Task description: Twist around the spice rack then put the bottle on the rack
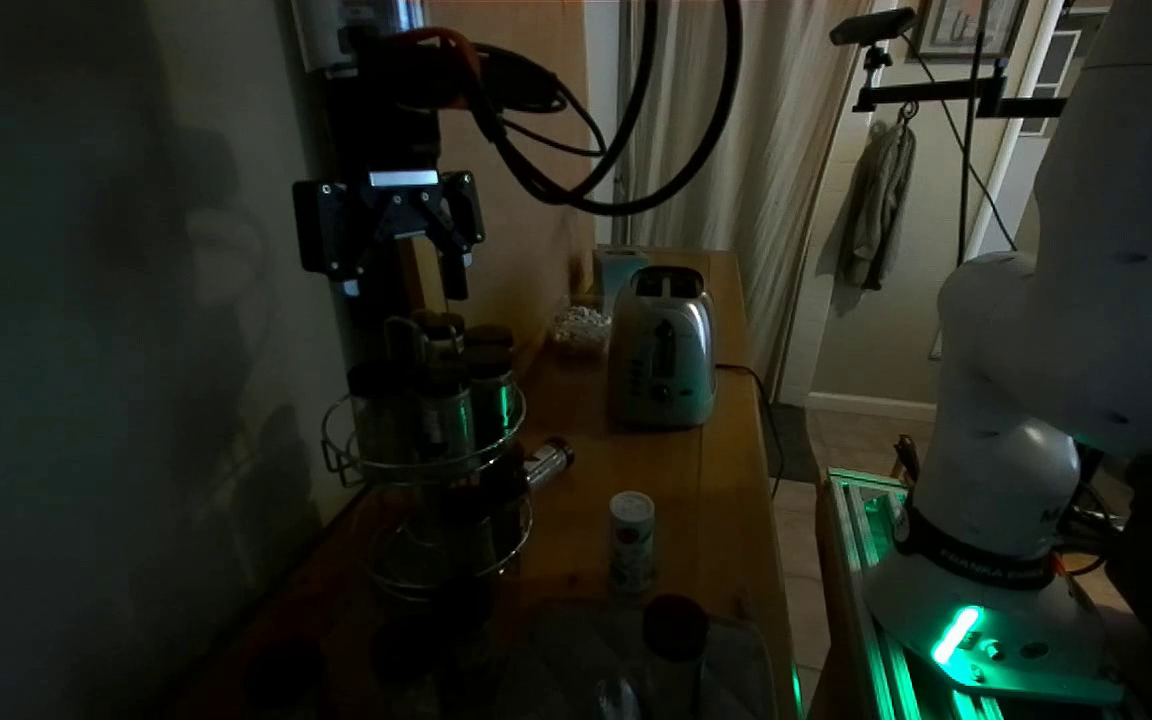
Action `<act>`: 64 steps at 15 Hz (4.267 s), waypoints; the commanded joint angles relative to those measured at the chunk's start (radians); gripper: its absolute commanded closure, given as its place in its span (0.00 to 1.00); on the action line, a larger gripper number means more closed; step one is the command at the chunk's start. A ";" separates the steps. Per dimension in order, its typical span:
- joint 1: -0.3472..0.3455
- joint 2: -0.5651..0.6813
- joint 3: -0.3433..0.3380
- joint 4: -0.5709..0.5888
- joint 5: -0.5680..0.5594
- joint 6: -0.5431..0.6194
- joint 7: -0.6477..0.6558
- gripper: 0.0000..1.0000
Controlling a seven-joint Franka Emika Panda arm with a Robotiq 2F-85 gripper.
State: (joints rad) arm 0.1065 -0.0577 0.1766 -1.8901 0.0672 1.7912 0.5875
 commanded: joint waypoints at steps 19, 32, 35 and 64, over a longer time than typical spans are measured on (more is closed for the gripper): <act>0.011 0.018 -0.010 0.007 -0.033 0.002 0.159 0.45; 0.011 0.016 -0.009 0.008 -0.059 0.001 0.187 0.83; 0.012 0.017 -0.009 0.009 -0.059 -0.001 0.192 0.90; 0.068 0.008 0.017 -0.001 -0.186 0.060 -0.642 0.93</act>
State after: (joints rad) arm 0.1631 -0.0416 0.1958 -1.8858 -0.1138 1.8155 0.0756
